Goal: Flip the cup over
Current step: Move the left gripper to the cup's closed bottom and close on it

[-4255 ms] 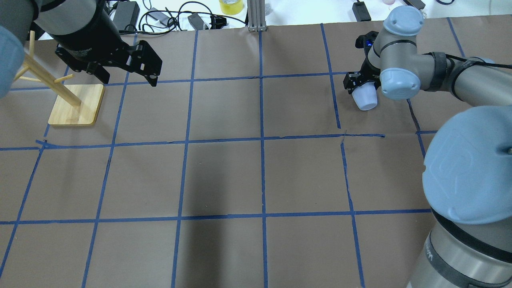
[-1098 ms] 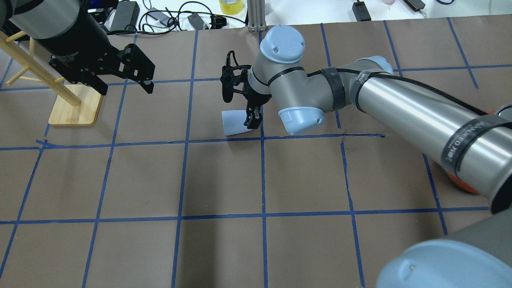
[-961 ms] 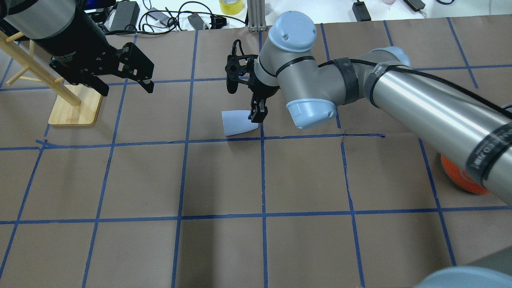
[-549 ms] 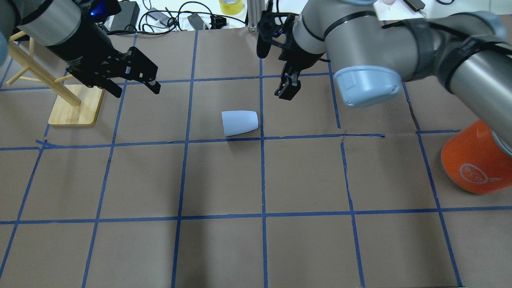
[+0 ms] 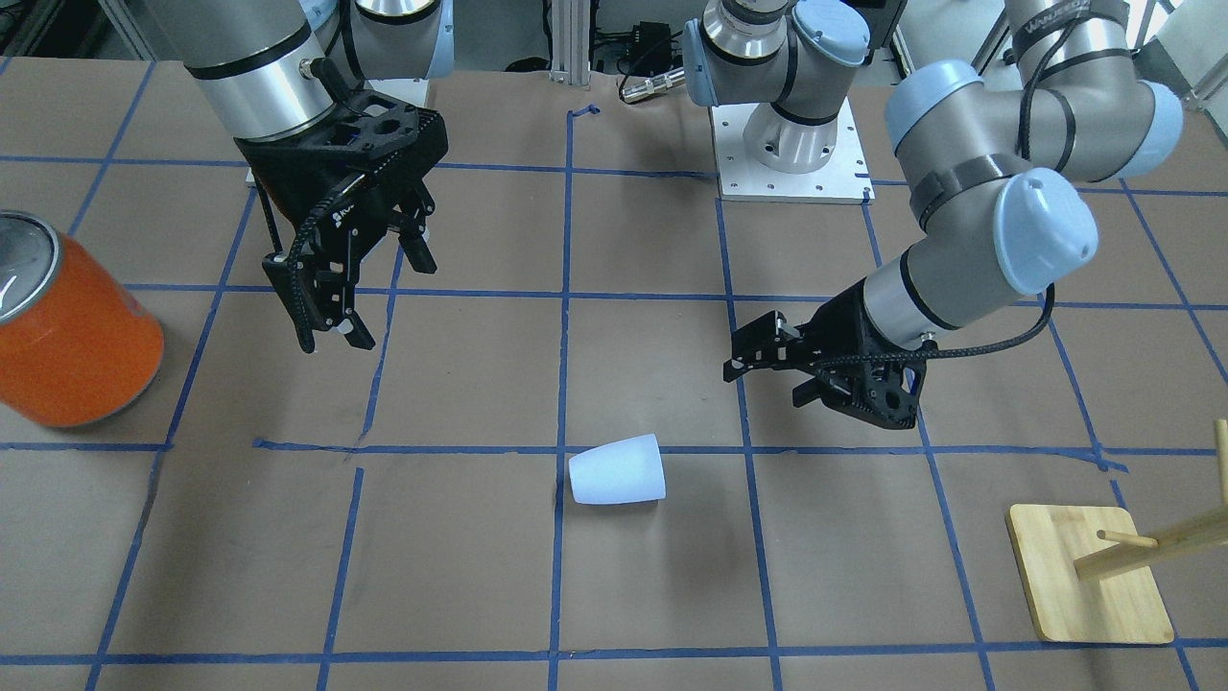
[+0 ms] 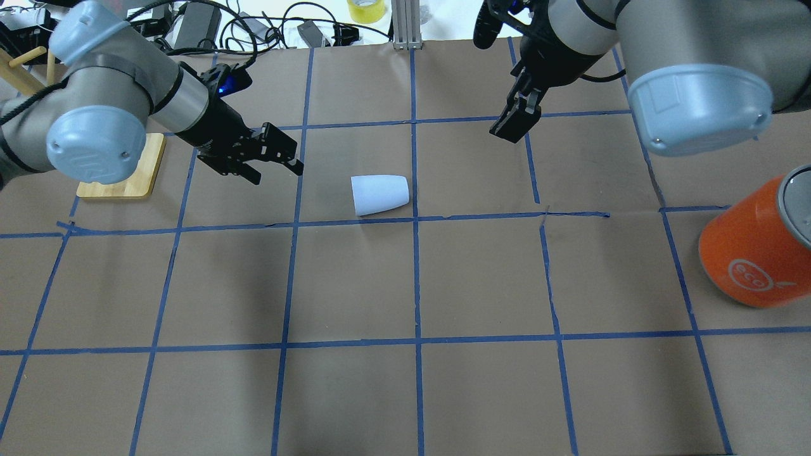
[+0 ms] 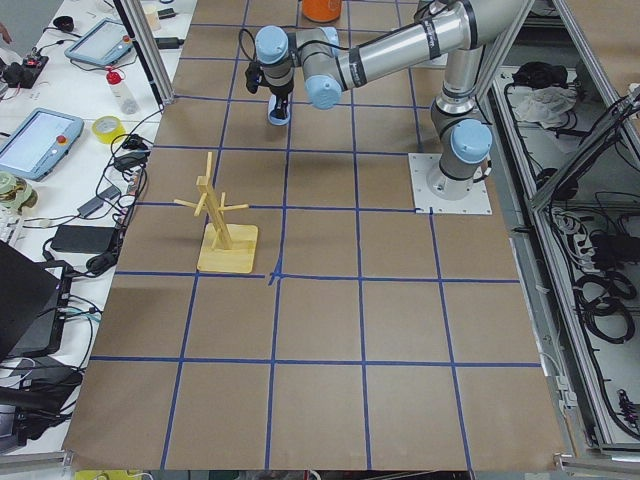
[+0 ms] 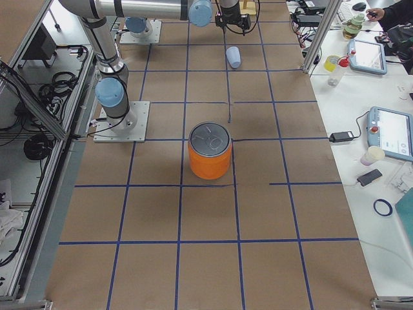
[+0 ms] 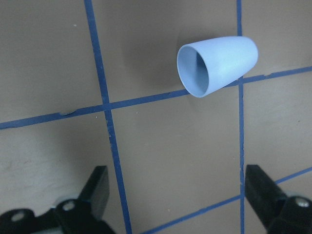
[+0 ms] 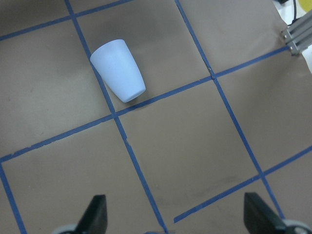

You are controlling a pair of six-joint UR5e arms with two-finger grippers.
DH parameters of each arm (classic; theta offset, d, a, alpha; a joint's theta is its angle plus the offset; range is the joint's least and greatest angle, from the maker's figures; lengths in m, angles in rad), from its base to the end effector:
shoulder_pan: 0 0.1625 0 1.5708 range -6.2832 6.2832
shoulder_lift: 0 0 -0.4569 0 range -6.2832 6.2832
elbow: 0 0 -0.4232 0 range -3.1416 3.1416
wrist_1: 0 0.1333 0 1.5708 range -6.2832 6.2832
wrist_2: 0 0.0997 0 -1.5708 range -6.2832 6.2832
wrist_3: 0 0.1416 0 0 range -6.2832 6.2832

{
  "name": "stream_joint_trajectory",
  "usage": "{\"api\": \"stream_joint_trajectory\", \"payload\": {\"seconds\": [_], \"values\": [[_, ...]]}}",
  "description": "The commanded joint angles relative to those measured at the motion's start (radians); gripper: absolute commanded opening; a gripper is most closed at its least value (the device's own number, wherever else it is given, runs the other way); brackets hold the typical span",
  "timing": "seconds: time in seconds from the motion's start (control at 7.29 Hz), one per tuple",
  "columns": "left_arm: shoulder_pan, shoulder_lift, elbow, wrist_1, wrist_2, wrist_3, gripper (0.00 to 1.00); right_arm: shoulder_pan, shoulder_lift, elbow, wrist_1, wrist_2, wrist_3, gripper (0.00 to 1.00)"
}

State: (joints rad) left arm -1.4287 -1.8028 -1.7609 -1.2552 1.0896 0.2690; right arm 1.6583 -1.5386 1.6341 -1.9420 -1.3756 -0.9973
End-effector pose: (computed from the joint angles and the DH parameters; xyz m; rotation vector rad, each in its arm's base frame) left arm -0.1151 -0.5992 0.2984 -0.1334 -2.6463 -0.0056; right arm 0.2099 -0.5535 0.4723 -1.6075 2.5871 -0.5106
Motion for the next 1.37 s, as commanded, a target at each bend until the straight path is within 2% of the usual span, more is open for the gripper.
{"api": "stream_joint_trajectory", "payload": {"seconds": [0.0,0.14,0.27,0.41,0.69,0.96,1.24], "values": [[0.001,-0.091,-0.009,0.107,-0.158,-0.01,1.0,-0.005,-0.008,-0.011,0.029,-0.084,0.208,1.0],[0.001,-0.142,-0.009,0.158,-0.237,-0.008,1.0,-0.005,-0.027,-0.011,0.041,-0.118,0.326,1.0],[0.001,-0.176,-0.008,0.192,-0.296,-0.01,1.0,-0.005,-0.049,-0.013,0.078,-0.191,0.426,1.0],[-0.004,-0.199,-0.012,0.197,-0.354,-0.01,1.0,-0.005,-0.057,-0.014,0.128,-0.21,0.487,1.0],[-0.007,-0.239,-0.032,0.198,-0.382,-0.011,0.97,-0.003,-0.061,-0.014,0.15,-0.198,0.688,1.0],[-0.007,-0.26,-0.045,0.197,-0.419,-0.01,0.97,-0.005,-0.061,-0.014,0.153,-0.195,0.81,1.0],[-0.025,-0.289,-0.048,0.2,-0.412,-0.017,0.89,-0.005,-0.063,-0.016,0.152,-0.195,1.03,1.0]]}}
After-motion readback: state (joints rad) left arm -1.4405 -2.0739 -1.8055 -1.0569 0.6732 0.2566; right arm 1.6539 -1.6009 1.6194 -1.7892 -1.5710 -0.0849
